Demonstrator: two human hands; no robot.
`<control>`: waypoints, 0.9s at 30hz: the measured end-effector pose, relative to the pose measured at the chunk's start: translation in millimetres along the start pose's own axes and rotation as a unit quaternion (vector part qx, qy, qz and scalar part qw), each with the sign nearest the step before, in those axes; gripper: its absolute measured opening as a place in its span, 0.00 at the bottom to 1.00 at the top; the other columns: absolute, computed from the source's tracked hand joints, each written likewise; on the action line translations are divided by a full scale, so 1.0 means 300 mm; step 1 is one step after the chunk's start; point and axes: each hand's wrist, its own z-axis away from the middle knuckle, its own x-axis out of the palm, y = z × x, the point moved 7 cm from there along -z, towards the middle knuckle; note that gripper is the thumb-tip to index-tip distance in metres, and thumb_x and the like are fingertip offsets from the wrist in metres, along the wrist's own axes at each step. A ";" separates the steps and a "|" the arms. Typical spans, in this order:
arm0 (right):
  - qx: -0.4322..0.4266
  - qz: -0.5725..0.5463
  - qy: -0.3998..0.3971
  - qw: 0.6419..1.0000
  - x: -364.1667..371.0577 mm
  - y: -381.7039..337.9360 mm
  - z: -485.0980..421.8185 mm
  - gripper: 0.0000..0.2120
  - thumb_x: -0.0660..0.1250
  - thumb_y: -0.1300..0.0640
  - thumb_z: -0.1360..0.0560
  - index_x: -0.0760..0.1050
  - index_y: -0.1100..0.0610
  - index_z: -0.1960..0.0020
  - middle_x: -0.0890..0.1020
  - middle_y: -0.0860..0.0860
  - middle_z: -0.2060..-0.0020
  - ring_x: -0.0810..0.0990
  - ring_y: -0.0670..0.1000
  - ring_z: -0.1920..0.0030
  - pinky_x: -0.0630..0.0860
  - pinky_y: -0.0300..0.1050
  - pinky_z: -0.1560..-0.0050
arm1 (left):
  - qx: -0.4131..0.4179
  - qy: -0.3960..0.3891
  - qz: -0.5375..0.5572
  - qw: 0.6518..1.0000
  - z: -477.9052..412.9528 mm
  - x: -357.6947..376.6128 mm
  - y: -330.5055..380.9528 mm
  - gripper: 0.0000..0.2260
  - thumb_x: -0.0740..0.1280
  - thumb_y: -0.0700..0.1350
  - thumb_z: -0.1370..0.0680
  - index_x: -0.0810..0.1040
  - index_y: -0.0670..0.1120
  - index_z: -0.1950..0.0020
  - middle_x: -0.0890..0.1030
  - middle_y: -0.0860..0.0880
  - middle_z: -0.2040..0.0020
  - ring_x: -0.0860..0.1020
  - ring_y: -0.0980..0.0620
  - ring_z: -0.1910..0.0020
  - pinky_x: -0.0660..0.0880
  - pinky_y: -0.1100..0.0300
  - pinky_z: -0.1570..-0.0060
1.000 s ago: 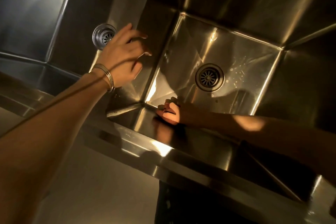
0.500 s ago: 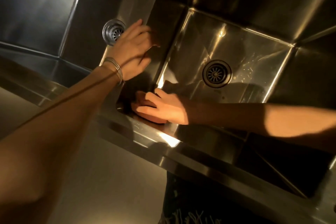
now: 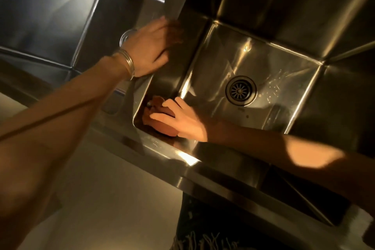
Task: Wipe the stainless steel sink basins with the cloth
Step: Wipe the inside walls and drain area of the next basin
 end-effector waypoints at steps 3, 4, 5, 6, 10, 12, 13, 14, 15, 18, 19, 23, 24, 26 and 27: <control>-0.017 0.001 0.126 0.992 -0.071 -0.011 -0.097 0.28 0.78 0.65 0.38 0.79 0.55 0.40 0.65 0.57 0.44 0.67 0.59 0.52 0.67 0.51 0.52 | 0.003 -0.001 0.009 1.000 -0.061 -0.008 -0.037 0.22 0.55 0.45 0.26 0.72 0.39 0.34 0.72 0.39 0.32 0.62 0.41 0.28 0.60 0.47 0.29; -0.028 0.005 0.150 0.988 -0.080 -0.003 -0.123 0.26 0.77 0.64 0.37 0.79 0.53 0.40 0.65 0.56 0.45 0.67 0.58 0.53 0.71 0.50 0.54 | 0.018 -0.006 0.005 1.000 -0.075 0.005 -0.032 0.21 0.57 0.43 0.25 0.73 0.38 0.35 0.72 0.39 0.33 0.62 0.40 0.28 0.63 0.45 0.31; -0.032 0.011 0.161 0.986 -0.084 0.011 -0.138 0.23 0.75 0.64 0.34 0.79 0.53 0.40 0.65 0.56 0.45 0.67 0.58 0.53 0.74 0.49 0.57 | 0.032 -0.005 -0.002 0.999 -0.085 0.023 -0.023 0.19 0.59 0.41 0.25 0.74 0.36 0.36 0.72 0.38 0.33 0.63 0.39 0.29 0.65 0.44 0.32; -0.042 0.008 0.170 0.984 -0.087 0.020 -0.140 0.20 0.73 0.64 0.32 0.80 0.52 0.41 0.65 0.57 0.45 0.67 0.58 0.53 0.75 0.47 0.60 | 0.039 0.005 -0.006 0.999 -0.095 0.037 -0.023 0.17 0.61 0.38 0.26 0.75 0.35 0.38 0.73 0.37 0.34 0.64 0.37 0.29 0.66 0.45 0.33; -0.082 0.030 0.152 0.985 -0.043 0.030 -0.095 0.22 0.66 0.61 0.30 0.74 0.51 0.37 0.65 0.59 0.44 0.68 0.62 0.48 0.71 0.43 0.74 | -0.003 0.034 0.002 0.999 -0.101 0.060 -0.055 0.17 0.61 0.34 0.27 0.76 0.37 0.38 0.72 0.39 0.33 0.65 0.40 0.30 0.60 0.52 0.32; -0.080 0.077 0.048 0.993 0.038 0.064 -0.079 0.27 0.73 0.62 0.33 0.74 0.51 0.36 0.70 0.60 0.42 0.75 0.64 0.46 0.74 0.44 0.73 | 0.000 0.035 0.022 0.999 -0.093 0.067 -0.051 0.18 0.57 0.37 0.26 0.75 0.36 0.38 0.71 0.37 0.33 0.66 0.39 0.30 0.59 0.50 0.31; -0.062 0.119 -0.020 0.991 0.084 0.099 -0.074 0.26 0.72 0.62 0.31 0.74 0.50 0.34 0.73 0.60 0.40 0.76 0.62 0.45 0.76 0.45 0.69 | 0.020 0.041 0.032 0.998 -0.088 0.067 -0.041 0.18 0.55 0.39 0.25 0.75 0.36 0.38 0.72 0.37 0.34 0.65 0.39 0.30 0.60 0.48 0.30; -0.027 0.152 -0.094 0.984 0.131 0.140 -0.070 0.24 0.67 0.61 0.26 0.70 0.50 0.31 0.72 0.60 0.36 0.75 0.61 0.42 0.77 0.46 0.63 | 0.039 0.052 0.041 0.997 -0.082 0.065 -0.034 0.18 0.55 0.39 0.25 0.75 0.36 0.39 0.73 0.36 0.36 0.64 0.39 0.30 0.62 0.46 0.30; 0.008 0.166 -0.170 0.971 0.166 0.177 -0.064 0.23 0.60 0.60 0.21 0.64 0.50 0.28 0.67 0.60 0.32 0.70 0.61 0.37 0.77 0.48 0.56 | 0.050 0.055 0.051 0.996 -0.079 0.066 -0.032 0.18 0.55 0.40 0.24 0.74 0.36 0.39 0.73 0.36 0.36 0.64 0.39 0.30 0.62 0.44 0.31; 0.022 0.140 -0.205 0.968 0.164 0.186 -0.081 0.21 0.53 0.59 0.19 0.60 0.51 0.27 0.61 0.60 0.30 0.64 0.62 0.34 0.72 0.51 0.55 | 0.060 0.056 0.060 0.995 -0.073 0.072 -0.037 0.22 0.50 0.49 0.19 0.73 0.36 0.38 0.72 0.36 0.35 0.61 0.40 0.30 0.61 0.44 0.30; 0.014 0.126 -0.175 0.976 0.136 0.163 -0.085 0.21 0.53 0.61 0.21 0.63 0.52 0.28 0.64 0.61 0.32 0.66 0.63 0.37 0.71 0.50 0.59 | 0.061 0.051 0.061 0.995 -0.073 0.076 -0.037 0.23 0.49 0.50 0.19 0.73 0.36 0.38 0.73 0.36 0.36 0.61 0.40 0.29 0.60 0.45 0.30; -0.099 0.020 0.037 0.994 0.021 -0.003 -0.063 0.25 0.69 0.68 0.32 0.75 0.54 0.36 0.68 0.63 0.39 0.68 0.64 0.44 0.74 0.50 0.66 | 0.039 0.059 0.039 0.997 -0.081 0.056 -0.039 0.19 0.55 0.41 0.26 0.75 0.39 0.39 0.74 0.38 0.36 0.63 0.41 0.29 0.66 0.44 0.34; -0.102 0.025 0.048 0.993 0.026 -0.018 -0.062 0.26 0.72 0.67 0.33 0.75 0.55 0.36 0.66 0.62 0.38 0.67 0.64 0.43 0.74 0.51 0.64 | 0.026 0.055 0.035 0.998 -0.083 0.053 -0.039 0.18 0.55 0.39 0.26 0.75 0.39 0.39 0.74 0.39 0.36 0.65 0.41 0.30 0.68 0.45 0.35; -0.028 0.025 -0.002 0.999 0.062 0.014 -0.079 0.21 0.68 0.60 0.27 0.74 0.55 0.35 0.68 0.62 0.36 0.67 0.64 0.38 0.75 0.55 0.52 | 0.008 0.054 0.016 0.998 -0.084 0.052 -0.040 0.17 0.56 0.37 0.26 0.77 0.39 0.40 0.74 0.40 0.36 0.66 0.40 0.30 0.69 0.47 0.36; 0.037 0.012 -0.041 0.998 0.096 0.049 -0.080 0.18 0.64 0.54 0.23 0.73 0.55 0.34 0.71 0.59 0.35 0.68 0.61 0.36 0.72 0.56 0.44 | 0.005 0.051 0.003 0.999 -0.085 0.051 -0.041 0.18 0.56 0.38 0.26 0.77 0.40 0.40 0.75 0.40 0.36 0.66 0.40 0.30 0.69 0.48 0.36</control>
